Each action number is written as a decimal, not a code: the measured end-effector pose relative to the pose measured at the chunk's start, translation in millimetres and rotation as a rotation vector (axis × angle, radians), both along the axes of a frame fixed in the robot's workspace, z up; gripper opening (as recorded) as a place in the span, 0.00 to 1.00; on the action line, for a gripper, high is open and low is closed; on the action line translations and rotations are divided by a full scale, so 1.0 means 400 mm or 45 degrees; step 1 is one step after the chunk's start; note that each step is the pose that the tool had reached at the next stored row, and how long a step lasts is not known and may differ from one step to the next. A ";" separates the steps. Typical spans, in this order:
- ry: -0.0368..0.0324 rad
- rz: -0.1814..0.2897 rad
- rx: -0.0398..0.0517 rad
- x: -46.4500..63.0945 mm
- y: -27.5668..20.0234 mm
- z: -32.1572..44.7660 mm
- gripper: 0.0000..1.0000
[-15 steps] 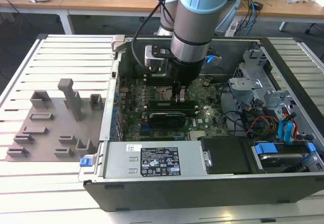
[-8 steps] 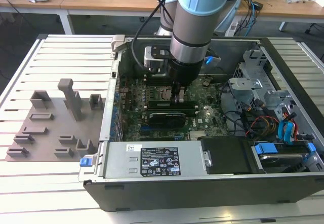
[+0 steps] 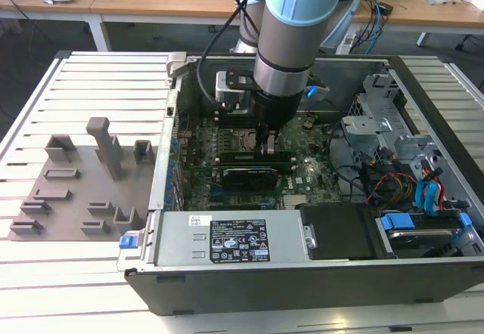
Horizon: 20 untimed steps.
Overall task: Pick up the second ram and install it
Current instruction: 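Insert the second ram into the second slot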
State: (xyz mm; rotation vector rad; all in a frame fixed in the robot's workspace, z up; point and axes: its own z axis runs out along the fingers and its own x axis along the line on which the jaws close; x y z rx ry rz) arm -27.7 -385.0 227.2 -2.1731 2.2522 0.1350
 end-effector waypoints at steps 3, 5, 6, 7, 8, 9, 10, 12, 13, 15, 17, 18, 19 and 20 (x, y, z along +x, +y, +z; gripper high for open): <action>-0.0011 0.000 0.001 0.000 0.000 0.001 0.14; -0.0016 0.000 0.001 -0.003 0.000 0.001 0.14; -0.0019 0.000 0.000 -0.004 0.000 0.002 0.14; -0.0017 0.000 0.000 -0.005 0.000 0.002 0.14; -0.0013 0.000 0.000 -0.006 0.000 0.002 0.14; -0.0013 0.000 0.000 -0.006 0.000 0.001 0.14; -0.0012 0.000 0.000 -0.006 0.000 0.000 0.14; -0.0011 0.000 0.000 -0.006 0.000 -0.002 0.14; -0.0011 0.000 0.000 -0.006 0.000 -0.003 0.14; -0.0010 0.000 0.000 -0.006 0.000 -0.005 0.14; -0.0012 0.000 0.000 -0.006 0.001 -0.007 0.14; -0.0016 0.000 0.001 -0.006 0.001 -0.007 0.14; -0.0018 0.002 0.001 -0.006 0.001 -0.006 0.14; -0.0016 0.006 0.001 -0.006 0.001 -0.006 0.14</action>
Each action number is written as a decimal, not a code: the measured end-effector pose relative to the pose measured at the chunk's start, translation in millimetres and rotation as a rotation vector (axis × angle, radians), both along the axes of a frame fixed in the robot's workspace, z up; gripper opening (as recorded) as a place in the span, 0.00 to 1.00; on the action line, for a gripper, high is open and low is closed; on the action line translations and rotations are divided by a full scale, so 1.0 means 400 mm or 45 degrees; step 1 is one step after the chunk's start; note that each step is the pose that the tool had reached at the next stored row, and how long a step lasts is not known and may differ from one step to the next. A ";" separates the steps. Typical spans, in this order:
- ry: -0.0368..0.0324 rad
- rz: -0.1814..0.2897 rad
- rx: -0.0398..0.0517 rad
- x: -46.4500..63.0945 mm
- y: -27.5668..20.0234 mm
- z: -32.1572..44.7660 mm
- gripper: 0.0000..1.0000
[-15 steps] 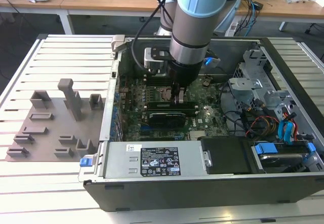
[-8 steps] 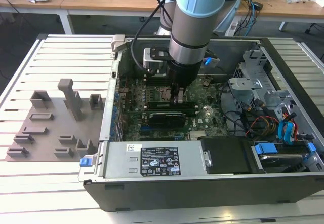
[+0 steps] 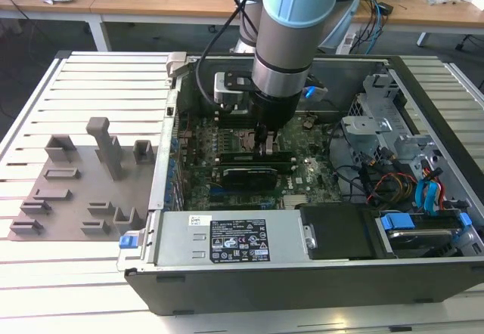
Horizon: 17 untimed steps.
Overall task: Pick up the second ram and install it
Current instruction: 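Insert the second ram into the second slot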
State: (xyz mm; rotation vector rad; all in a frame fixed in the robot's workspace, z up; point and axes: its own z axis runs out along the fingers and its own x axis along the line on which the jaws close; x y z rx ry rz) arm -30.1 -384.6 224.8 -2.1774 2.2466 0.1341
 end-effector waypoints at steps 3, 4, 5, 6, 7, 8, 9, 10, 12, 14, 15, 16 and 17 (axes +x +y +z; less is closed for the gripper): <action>0.0003 0.001 -0.001 0.000 0.001 0.000 0.14; 0.0002 0.001 0.000 0.000 0.001 0.000 0.14; 0.0002 0.001 0.000 0.000 0.001 0.000 0.14; 0.0001 0.001 0.000 0.000 0.001 0.001 0.14; -0.0002 0.001 0.000 0.000 0.001 0.002 0.14; -0.0002 0.001 0.000 0.000 0.001 0.002 0.14; -0.0001 0.001 0.000 0.000 0.001 0.003 0.14; 0.0000 0.001 0.000 -0.001 0.001 0.003 0.14; 0.0000 0.001 0.000 -0.001 0.001 0.001 0.14; 0.0000 0.001 0.000 0.000 0.001 -0.003 0.14; 0.0000 0.001 0.000 0.000 0.001 -0.005 0.14; 0.0001 0.001 -0.001 0.000 0.001 -0.009 0.14; 0.0000 0.001 0.000 0.000 0.001 -0.013 0.14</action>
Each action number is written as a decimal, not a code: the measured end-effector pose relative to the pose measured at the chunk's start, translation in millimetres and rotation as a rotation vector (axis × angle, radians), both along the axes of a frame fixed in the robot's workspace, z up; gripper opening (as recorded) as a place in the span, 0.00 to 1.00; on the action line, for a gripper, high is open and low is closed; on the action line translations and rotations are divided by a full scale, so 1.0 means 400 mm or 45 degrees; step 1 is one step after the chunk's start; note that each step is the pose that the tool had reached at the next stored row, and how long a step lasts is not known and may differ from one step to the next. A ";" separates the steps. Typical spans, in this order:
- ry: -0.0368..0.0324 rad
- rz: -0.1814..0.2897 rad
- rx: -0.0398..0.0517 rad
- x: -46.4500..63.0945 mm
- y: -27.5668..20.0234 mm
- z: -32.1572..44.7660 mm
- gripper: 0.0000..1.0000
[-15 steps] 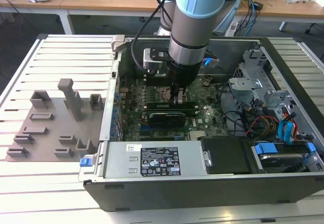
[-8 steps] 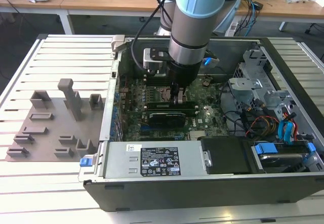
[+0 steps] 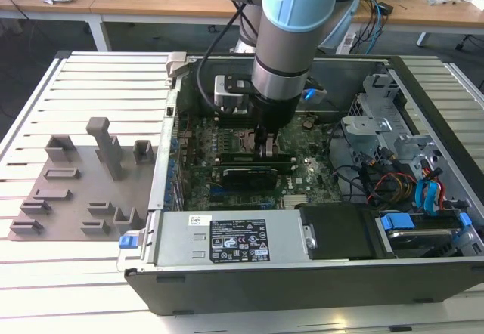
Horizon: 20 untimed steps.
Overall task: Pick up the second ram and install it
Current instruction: 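Insert the second ram into the second slot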
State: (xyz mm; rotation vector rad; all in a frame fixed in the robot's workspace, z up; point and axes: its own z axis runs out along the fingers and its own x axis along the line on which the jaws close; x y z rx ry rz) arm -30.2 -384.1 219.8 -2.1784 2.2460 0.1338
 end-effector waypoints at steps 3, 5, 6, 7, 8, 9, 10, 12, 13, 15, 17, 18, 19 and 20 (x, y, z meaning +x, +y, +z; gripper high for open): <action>0.0001 0.000 0.000 0.000 0.000 -0.003 0.14; 0.0007 0.000 0.001 0.000 0.000 -0.004 0.14; -0.0002 -0.001 0.001 -0.001 0.000 -0.004 0.21; 0.0000 0.000 0.000 0.000 0.000 -0.004 0.21; 0.0003 0.000 0.000 0.000 0.000 0.005 0.21; 0.0001 0.000 -0.002 0.000 0.001 0.019 0.21; 0.0001 0.000 -0.004 0.000 0.002 0.031 0.21; -0.0001 0.000 -0.008 0.000 0.005 0.057 0.21; -0.0002 0.000 -0.011 0.000 0.010 0.079 0.21; -0.0002 0.000 -0.019 0.000 0.017 0.107 0.13; -0.0003 0.000 -0.026 0.000 0.020 0.124 0.10; -0.0004 0.000 -0.026 0.000 0.020 0.124 0.10; -0.0003 0.000 -0.027 0.000 0.019 0.124 0.10; -0.0003 0.000 -0.027 0.000 0.019 0.124 0.10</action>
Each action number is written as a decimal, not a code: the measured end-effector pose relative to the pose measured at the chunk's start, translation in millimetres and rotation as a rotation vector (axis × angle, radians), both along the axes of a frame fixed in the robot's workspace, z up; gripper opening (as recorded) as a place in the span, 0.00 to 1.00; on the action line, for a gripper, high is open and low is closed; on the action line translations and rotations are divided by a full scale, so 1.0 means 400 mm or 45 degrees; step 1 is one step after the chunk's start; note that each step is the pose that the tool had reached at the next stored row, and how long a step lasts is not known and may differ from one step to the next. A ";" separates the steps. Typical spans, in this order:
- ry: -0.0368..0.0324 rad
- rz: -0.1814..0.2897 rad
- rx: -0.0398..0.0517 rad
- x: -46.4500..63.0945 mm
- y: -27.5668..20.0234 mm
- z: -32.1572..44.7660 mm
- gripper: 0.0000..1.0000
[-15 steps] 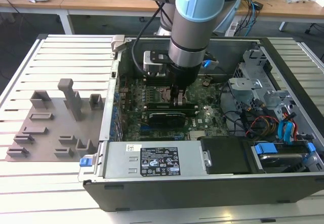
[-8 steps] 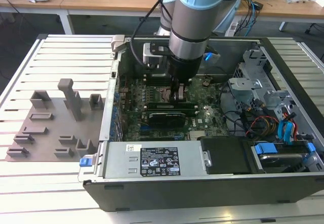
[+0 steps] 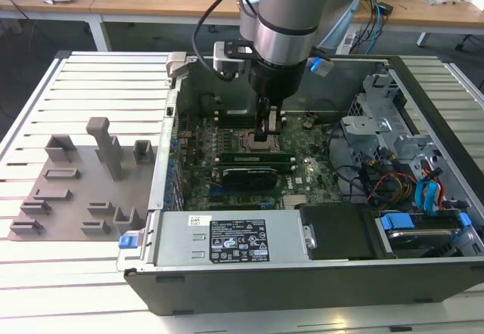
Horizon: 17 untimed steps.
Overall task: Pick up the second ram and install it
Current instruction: 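Insert the second ram into the second slot, then press down the second ram until it locks into place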
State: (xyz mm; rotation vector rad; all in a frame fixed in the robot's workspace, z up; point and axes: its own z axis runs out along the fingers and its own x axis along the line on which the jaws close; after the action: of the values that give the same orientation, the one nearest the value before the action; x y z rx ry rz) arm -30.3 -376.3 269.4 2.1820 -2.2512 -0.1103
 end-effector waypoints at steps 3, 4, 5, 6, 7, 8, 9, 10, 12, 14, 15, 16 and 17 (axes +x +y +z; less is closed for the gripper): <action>0.0000 0.000 0.000 0.000 0.000 0.000 0.10; 0.0000 0.000 0.000 0.000 0.000 0.000 0.10; 0.0000 0.000 0.000 0.000 0.000 0.000 0.10; 0.0003 0.000 0.000 0.006 0.000 0.001 0.10; 0.0030 0.000 0.000 0.040 0.000 -0.001 0.10; 0.0054 0.000 0.000 0.057 0.000 -0.002 0.10; 0.0089 0.000 0.000 0.080 0.000 -0.006 0.10; 0.0106 0.000 0.000 0.095 0.000 -0.009 0.10; 0.0122 0.000 0.000 0.136 -0.002 -0.038 0.10; 0.0121 0.000 0.000 0.140 -0.002 -0.058 0.10; 0.0121 0.000 0.000 0.140 -0.001 -0.072 0.10; 0.0122 0.000 0.000 0.140 -0.001 -0.082 0.10; 0.0122 0.000 0.000 0.140 -0.001 -0.086 0.10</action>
State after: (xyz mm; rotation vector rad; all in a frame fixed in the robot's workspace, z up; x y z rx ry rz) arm 25.8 -376.7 235.0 2.1767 -2.2461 -0.1204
